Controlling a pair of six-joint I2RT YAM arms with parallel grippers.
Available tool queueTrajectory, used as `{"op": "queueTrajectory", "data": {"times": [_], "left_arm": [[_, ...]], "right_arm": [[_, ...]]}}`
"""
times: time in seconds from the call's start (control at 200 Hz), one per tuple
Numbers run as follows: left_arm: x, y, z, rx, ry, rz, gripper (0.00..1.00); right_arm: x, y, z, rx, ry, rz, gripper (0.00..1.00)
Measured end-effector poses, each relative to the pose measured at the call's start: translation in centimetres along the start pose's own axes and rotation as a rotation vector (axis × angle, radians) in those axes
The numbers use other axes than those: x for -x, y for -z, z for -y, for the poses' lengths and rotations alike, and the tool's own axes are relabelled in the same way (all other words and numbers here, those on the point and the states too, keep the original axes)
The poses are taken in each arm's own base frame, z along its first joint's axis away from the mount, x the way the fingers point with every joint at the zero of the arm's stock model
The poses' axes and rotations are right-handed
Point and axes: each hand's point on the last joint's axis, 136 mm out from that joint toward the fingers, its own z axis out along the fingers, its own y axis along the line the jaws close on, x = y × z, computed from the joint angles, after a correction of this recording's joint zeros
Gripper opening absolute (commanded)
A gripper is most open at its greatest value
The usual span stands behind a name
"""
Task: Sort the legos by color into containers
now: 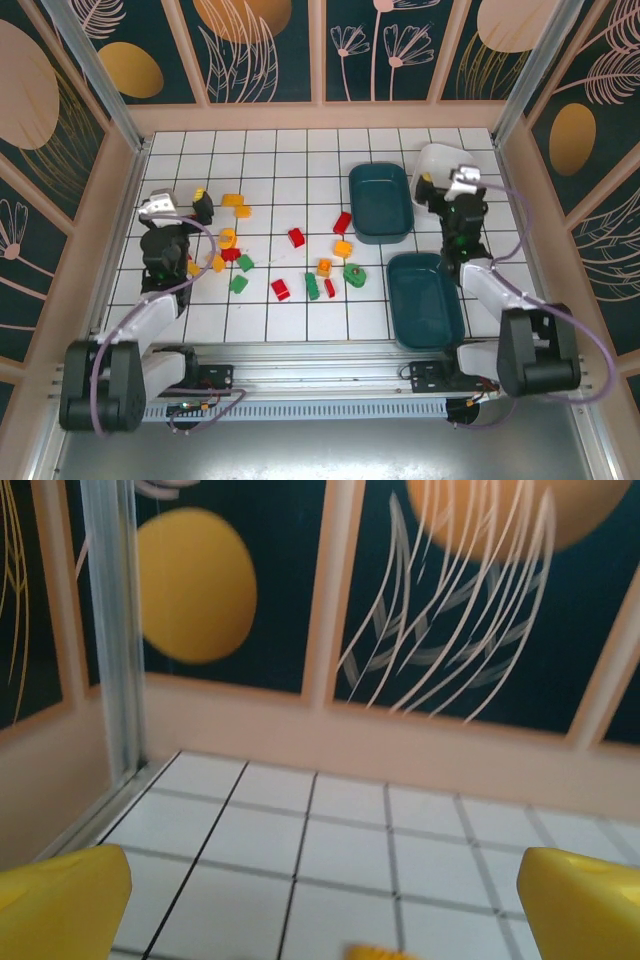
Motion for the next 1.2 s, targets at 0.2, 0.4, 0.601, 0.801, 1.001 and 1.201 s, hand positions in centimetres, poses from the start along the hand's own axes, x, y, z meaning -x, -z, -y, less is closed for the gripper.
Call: {"op": "queueTrajectory", "data": {"times": [0.2,0.4,0.601,0.801,1.001,1.201], "left_arm": [[7.0,2.1,1.9,-0.077,0.262,0.066,0.99],[8.9,4.5,1.4,-0.029,0.59,0.016,0.99],[2.6,5.5,0.9,0.015,0.735,-0.14,0.97],[-3.9,4.0,3.2,-0.032,0.779,-0.414,0.84],[-6.1,3.6,4.8,-0.087,0.794,-0.538,0.84],[-5.7,3.5,5.1,-0.105,0.796,-0.538,0.85]], "right_arm": [[8.3,1.6,-3.4,0.084,-0.211,-0.031,0.99],[0.2,3.7,0.0,0.083,-0.439,-0.325,0.7],[-5.4,8.0,-4.1,0.067,-0.349,-0.614,0.68],[-12.1,12.8,-5.7,0.081,-0.306,-0.838,0.66],[-18.0,17.4,-8.1,0.13,-0.189,-1.056,0.62],[-20.8,18.9,-9.0,0.121,-0.105,-1.133,0.38]]}}
